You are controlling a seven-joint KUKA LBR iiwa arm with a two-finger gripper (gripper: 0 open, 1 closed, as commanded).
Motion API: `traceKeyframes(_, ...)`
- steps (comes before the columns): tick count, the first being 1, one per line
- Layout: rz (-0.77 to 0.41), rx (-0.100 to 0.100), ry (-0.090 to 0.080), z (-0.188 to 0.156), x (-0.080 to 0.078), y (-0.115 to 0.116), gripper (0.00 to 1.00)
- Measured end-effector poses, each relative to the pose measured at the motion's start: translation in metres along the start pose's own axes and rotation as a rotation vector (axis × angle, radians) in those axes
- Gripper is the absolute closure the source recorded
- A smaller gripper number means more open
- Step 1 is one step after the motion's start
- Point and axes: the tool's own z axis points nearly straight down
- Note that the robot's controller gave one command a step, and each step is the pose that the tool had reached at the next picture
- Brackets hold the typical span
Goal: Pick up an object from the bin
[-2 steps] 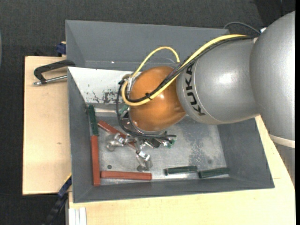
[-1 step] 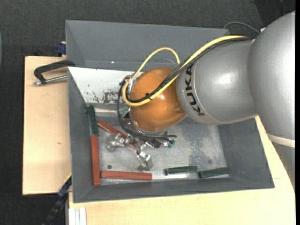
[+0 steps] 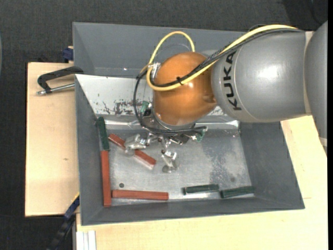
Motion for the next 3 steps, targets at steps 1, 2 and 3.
traceKeyframes(1, -0.231, 0.008, -0.001, -0.035, 0.013, -0.013, 0.00)
traceKeyframes(2, -0.517, 0.002, 0.002, 0.054, -0.032, 0.032, 1.00)
traceKeyframes(3, -0.517, 0.002, 0.001, 0.054, -0.032, 0.032, 1.00)
